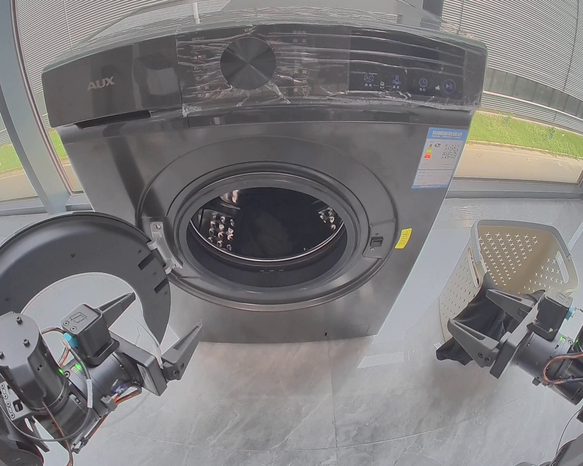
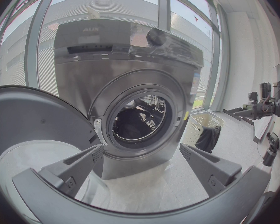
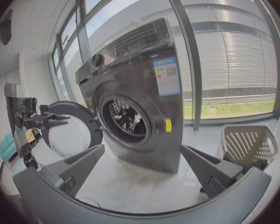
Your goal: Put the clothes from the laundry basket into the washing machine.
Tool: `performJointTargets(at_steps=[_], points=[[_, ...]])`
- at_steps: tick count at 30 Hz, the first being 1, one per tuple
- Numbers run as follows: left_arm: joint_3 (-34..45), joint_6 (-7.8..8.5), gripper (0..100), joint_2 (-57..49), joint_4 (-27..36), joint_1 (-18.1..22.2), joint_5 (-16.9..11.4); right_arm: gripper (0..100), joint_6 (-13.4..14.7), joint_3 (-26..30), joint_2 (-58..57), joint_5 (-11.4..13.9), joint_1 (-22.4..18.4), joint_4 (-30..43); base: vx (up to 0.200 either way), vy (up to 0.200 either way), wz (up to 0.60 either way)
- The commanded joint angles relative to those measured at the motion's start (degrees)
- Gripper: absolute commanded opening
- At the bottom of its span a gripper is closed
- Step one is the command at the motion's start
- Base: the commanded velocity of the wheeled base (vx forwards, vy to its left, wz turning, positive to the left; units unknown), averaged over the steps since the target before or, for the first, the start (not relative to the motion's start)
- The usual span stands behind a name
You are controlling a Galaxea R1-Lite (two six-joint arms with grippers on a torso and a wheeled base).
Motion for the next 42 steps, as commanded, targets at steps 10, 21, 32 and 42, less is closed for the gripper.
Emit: performJointTargets(at_steps=[10,21,32,42], points=[[5.38,1.28,100,-21.39,9.85,3.48,0.24,100,-0.49,1.01,-34.26,-3.61,-3.55,28.2,-0.2,0.0,0.0],[5.38,-0.3,100,-51.36,43.69,9.8,-0.29,100,-2.69,1.01,-64.23,-1.59,-17.7,55.79,-0.109,0.0,0.0],[5.38,-1.27,100,-68.59,60.48,22.2,-2.66,100,-3.3,1.01,-76.27,0.78,-26.22,63.09,0.0,0.0,0.0],[5.38,2.6,100,-77.82,69.27,30.81,-8.55,100,-4.09,1.01,-84.09,-2.47,-28.24,76.89,0.0,0.0,0.0]])
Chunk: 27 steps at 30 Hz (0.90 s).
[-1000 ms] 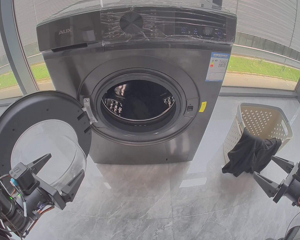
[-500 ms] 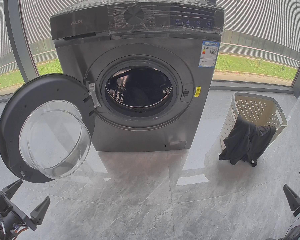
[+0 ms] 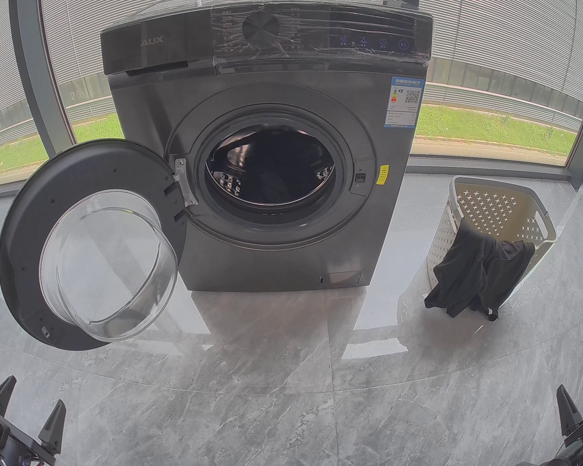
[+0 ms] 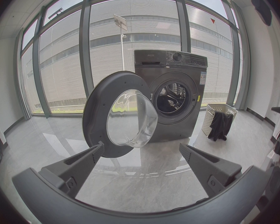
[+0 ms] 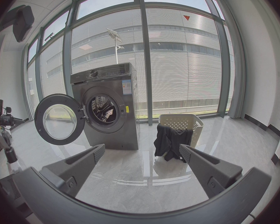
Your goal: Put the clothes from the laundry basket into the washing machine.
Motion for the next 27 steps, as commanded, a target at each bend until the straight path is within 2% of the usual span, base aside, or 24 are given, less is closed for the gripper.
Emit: performJointTargets(at_steps=[1,3,6,9,11,15,18,20,21,22,23,24,25,27], points=[[1.01,2.98,100,-7.06,2.52,5.14,-2.55,100,-0.62,0.92,-4.11,-3.3,-1.23,3.03,0.0,0.0,0.0],[1.01,3.42,100,-7.06,2.52,5.85,-2.38,100,-0.71,0.84,-4.11,-2.86,-1.23,2.59,0.0,0.0,0.0],[1.01,3.33,100,-7.42,2.52,8.92,-2.47,100,-1.06,0.84,-4.11,-2.43,-1.23,2.59,0.0,0.0,0.0],[1.01,3.86,100,-12.07,2.69,13.32,-4.31,100,-1.06,0.92,-4.11,-2.34,-1.14,2.33,0.0,0.0,0.0],[1.01,4.56,100,-12.34,2.69,12.44,-4.31,100,-0.97,0.92,-4.11,-2.34,-1.05,2.24,0.0,0.0,0.0],[1.01,2.01,100,-12.34,2.78,12.35,-5.01,100,-0.97,1.01,-4.11,-2.34,-1.05,2.24,0.0,0.0,0.0],[0.66,1.84,100,-12.34,4.19,12.26,-5.81,100,-0.88,1.01,-4.11,-2.34,-1.05,2.24,0.0,0.0,0.0],[0.66,2.37,100,-12.34,5.06,12.26,-8.27,100,-0.97,1.01,-4.11,-2.34,-1.05,2.24,0.0,0.0,0.0],[0.66,2.37,100,-12.34,5.06,12.26,-8.27,100,-0.97,1.01,-4.11,-2.34,-1.05,2.24,0.0,0.0,0.0],[1.01,1.58,100,-12.34,5.77,12.35,-14.24,100,-0.88,1.01,-4.11,-2.34,-1.05,2.24,0.0,0.0,0.0],[1.01,2.28,100,-12.34,6.38,12.35,-16.09,100,-0.88,1.01,-4.11,-2.34,-1.05,2.24,0.0,0.0,0.0],[1.01,2.1,100,-12.34,7.26,12.17,-19.16,100,-0.97,1.01,-4.11,-2.34,-1.05,2.24,0.0,0.0,0.0],[1.01,2.01,100,-12.34,7.44,12.17,-19.25,100,-0.97,1.01,-4.11,-2.34,-1.05,2.24,0.0,0.0,0.0],[1.01,1.66,100,-12.34,7.17,12.26,-16.88,100,-0.97,1.01,-4.11,-2.34,-1.05,2.24,0.0,0.0,0.0]])
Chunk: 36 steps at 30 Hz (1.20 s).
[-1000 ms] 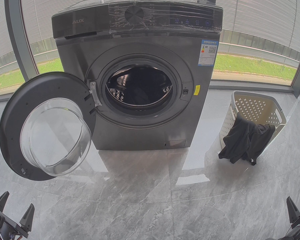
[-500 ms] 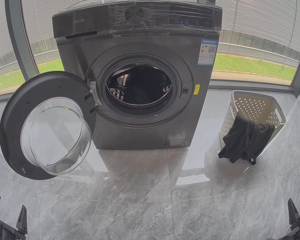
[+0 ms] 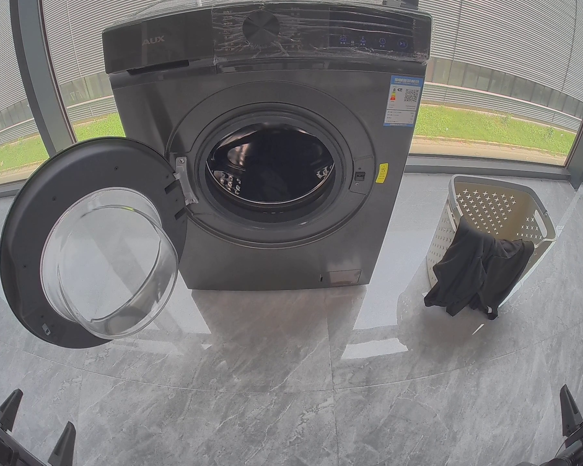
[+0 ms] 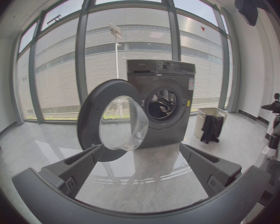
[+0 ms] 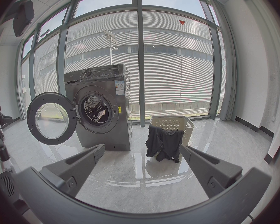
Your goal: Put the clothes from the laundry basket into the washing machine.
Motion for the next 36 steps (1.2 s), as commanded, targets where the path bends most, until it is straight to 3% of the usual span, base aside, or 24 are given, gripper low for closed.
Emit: performJointTargets(at_steps=[1,5,36], points=[[1.01,-0.47,100,-0.79,0.98,0.01,0.84,100,-0.02,1.01,-0.68,0.0,0.02,-0.02,0.0,0.0,0.0],[1.01,-1.18,100,-0.79,0.98,0.01,1.37,100,-0.02,1.01,-0.68,0.0,0.02,-0.02,0.0,-0.05,0.0],[1.01,-1.18,100,-0.79,0.98,0.01,1.46,100,-0.02,1.01,-0.68,0.0,0.02,-0.02,0.0,-0.2,0.0]])
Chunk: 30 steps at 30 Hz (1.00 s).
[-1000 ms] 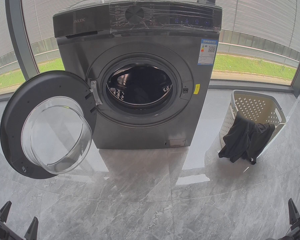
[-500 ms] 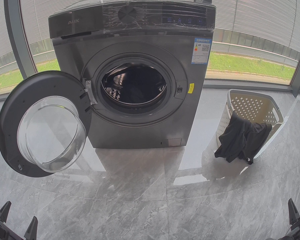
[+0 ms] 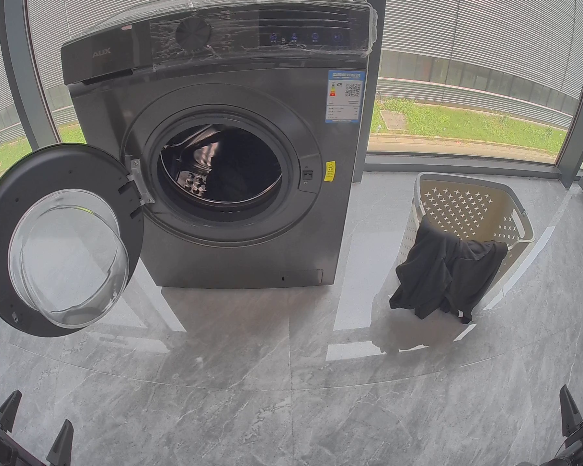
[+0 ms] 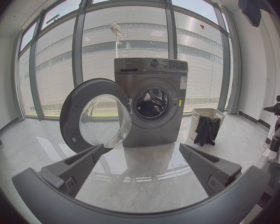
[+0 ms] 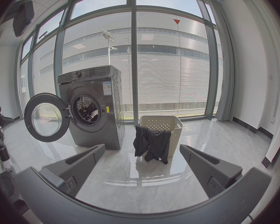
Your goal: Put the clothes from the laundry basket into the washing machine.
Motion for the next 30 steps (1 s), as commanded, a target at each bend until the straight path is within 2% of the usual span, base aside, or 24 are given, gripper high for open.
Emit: performJointTargets(at_steps=[1,30], points=[[0.99,0.02,100,-0.73,0.02,0.01,-0.08,100,-0.01,1.01,-0.74,-0.02,0.02,0.0,0.0,-0.2,0.0],[0.99,-0.07,100,-0.73,0.02,0.01,-0.08,100,-0.01,1.01,-0.74,-0.02,0.02,0.0,0.0,-0.2,0.0]])
